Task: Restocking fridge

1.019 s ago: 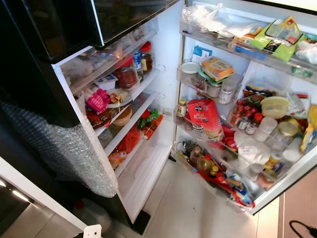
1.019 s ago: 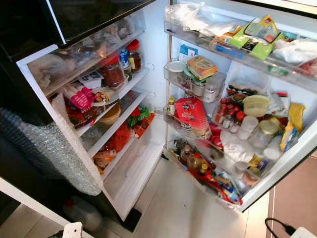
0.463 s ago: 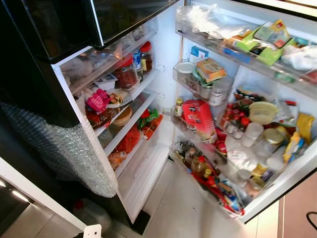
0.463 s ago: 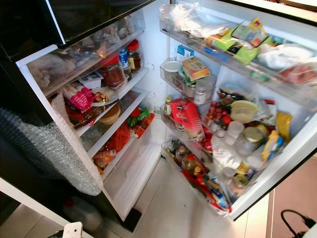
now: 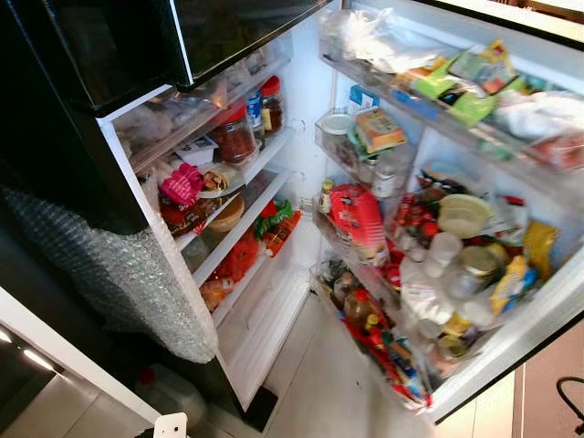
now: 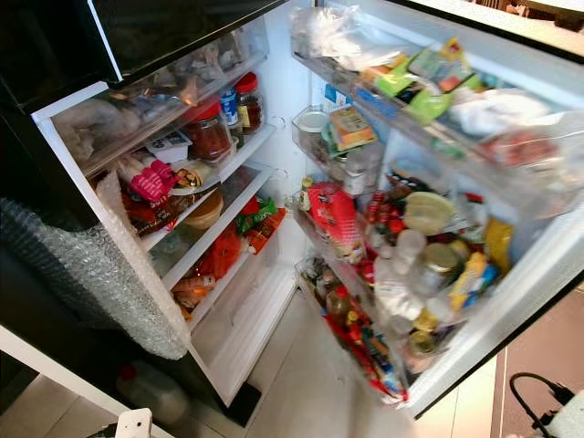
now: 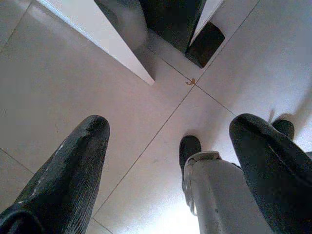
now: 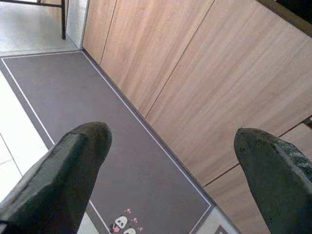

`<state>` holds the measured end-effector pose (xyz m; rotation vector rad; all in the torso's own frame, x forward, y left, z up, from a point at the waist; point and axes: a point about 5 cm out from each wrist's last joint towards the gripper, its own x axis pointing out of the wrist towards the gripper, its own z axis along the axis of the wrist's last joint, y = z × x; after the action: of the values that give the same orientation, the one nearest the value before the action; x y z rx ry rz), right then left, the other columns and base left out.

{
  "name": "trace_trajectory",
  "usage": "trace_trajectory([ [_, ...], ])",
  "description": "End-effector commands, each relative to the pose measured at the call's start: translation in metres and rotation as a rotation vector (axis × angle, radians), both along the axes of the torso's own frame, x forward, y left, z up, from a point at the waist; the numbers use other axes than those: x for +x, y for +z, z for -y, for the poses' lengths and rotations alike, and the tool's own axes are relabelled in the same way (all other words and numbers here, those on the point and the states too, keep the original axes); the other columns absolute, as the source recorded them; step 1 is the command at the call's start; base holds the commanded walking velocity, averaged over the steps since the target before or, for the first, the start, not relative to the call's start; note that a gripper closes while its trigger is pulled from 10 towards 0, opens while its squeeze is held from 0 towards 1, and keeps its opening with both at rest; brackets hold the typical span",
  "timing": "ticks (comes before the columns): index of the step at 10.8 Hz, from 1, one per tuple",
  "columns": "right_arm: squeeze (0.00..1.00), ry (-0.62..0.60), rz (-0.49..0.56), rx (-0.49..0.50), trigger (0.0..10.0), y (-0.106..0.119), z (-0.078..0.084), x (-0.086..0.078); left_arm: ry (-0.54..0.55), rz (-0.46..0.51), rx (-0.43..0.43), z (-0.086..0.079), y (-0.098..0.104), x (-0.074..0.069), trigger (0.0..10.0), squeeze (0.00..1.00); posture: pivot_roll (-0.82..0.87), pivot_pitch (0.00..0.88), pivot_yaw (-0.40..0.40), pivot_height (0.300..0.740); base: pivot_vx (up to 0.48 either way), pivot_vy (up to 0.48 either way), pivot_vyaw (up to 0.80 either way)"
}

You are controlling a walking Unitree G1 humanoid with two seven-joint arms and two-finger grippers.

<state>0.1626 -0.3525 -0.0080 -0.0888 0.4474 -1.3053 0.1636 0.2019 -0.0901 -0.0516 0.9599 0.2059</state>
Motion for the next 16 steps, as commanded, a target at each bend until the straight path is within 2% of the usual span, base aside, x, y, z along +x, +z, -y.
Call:
trace_trajectory([
  [1,0.0,0.002,0.009,-0.012,10.0,0.001,-0.001,0.0,0.007,-0.023,0.003,0.0,-0.002,-0.005,10.0,0.0,-0.09,0.005,0.033,0.74,0.0,0.0,0.0],
  [4,0.0,0.184,0.022,-0.035,10.0,0.004,-0.01,0.016,-0.004,-0.021,0.004,0.0,-0.002,-0.005,10.0,0.0,-0.09,0.0,0.031,0.74,0.0,0.0,0.0],
  [7,0.0,0.286,0.037,0.037,10.0,-0.003,-0.022,0.023,-0.014,-0.017,-0.002,0.0,-0.002,-0.005,10.0,0.0,-0.09,0.0,0.03,0.74,0.0,0.0,0.0],
  [8,0.0,0.273,0.035,0.045,10.0,-0.005,-0.021,0.02,-0.014,-0.016,-0.003,0.001,-0.002,-0.004,10.0,0.0,-0.09,0.0,0.031,0.74,0.0,0.0,0.0],
  [9,0.0,0.335,0.034,0.052,10.0,-0.005,-0.023,0.022,-0.015,-0.015,-0.004,0.001,-0.002,-0.004,10.0,0.0,-0.09,0.0,0.03,0.74,0.0,0.0,0.0],
  [11,0.0,0.504,0.037,0.066,10.0,-0.003,-0.033,0.036,-0.015,-0.014,-0.004,0.001,-0.002,-0.003,10.0,0.0,-0.09,0.0,0.031,0.74,0.0,0.0,0.0],
  [13,0.0,0.821,0.033,0.094,10.0,0.002,-0.054,0.063,-0.018,-0.014,-0.003,0.0,-0.001,-0.003,10.0,0.0,-0.1,0.005,0.032,0.74,0.0,0.0,0.0],
  [14,0.0,0.904,0.049,0.104,10.0,0.006,-0.061,0.071,-0.018,-0.013,-0.002,0.0,-0.001,-0.003,10.0,0.0,-0.1,0.006,0.032,0.74,0.0,0.0,0.0],
  [16,0.0,0.982,0.121,0.136,10.0,0.016,-0.065,0.085,-0.019,-0.012,-0.001,0.0,-0.001,-0.002,10.0,0.0,-0.09,0.008,0.033,0.74,0.0,0.0,0.0],
])
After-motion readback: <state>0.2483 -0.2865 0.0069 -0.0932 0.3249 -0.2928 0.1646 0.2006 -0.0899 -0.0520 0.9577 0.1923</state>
